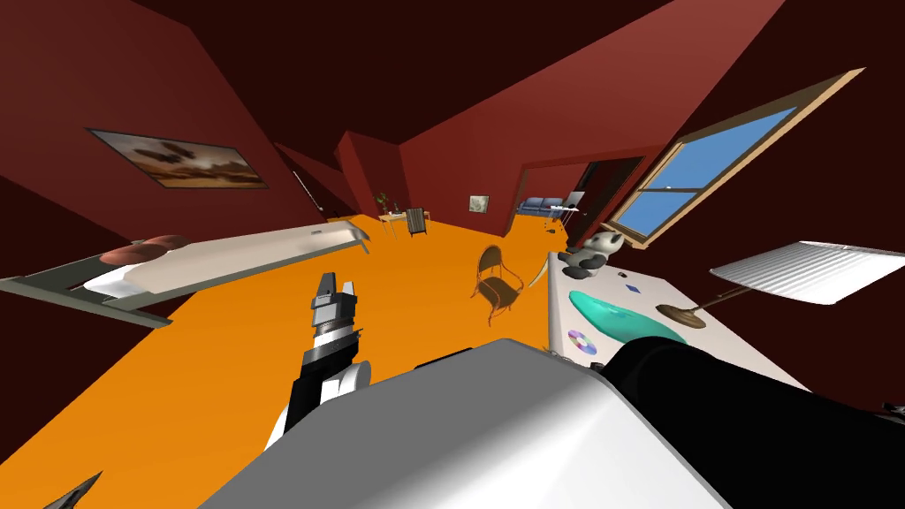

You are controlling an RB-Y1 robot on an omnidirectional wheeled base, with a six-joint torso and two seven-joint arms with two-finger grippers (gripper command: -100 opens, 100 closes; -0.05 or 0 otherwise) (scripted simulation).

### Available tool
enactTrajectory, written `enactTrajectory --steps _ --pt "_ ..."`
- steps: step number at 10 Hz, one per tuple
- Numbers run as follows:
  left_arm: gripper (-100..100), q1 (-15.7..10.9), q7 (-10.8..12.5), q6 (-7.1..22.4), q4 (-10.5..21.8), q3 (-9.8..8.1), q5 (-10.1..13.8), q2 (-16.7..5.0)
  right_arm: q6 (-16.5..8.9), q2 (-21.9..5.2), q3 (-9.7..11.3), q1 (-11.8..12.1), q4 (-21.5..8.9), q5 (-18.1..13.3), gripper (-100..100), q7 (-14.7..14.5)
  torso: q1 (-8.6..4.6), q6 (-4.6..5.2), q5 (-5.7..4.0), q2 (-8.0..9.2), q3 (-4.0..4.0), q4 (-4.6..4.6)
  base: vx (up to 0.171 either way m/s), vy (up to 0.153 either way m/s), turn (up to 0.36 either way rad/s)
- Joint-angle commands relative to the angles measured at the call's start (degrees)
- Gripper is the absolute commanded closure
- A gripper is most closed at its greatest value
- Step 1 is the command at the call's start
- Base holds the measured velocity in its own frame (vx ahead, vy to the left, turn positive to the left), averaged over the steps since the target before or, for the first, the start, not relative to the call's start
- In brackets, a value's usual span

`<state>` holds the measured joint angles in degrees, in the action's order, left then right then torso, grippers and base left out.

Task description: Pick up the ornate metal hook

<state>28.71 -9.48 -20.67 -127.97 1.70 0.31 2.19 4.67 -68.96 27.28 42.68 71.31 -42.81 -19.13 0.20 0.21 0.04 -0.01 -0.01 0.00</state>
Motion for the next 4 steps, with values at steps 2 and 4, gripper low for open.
enactTrajectory --steps 2,4 --pt "0 0.0 0.0 0.0 0.0 0.00 0.0 0.0 0.4 -3.0 -0.6 1.4 2.3 0.4 100 1.1 0.10 0.00 0.02 0.01 0.01 0.00 -0.002 0.054 -0.093" --pt "0 0.0 0.0 0.0 0.0 0.00 0.0 0.0 0.5 -2.5 -0.6 1.2 1.8 0.4 0 0.9 0.04 -0.06 -0.01 0.01 0.01 0.01 -0.002 0.015 -0.008"
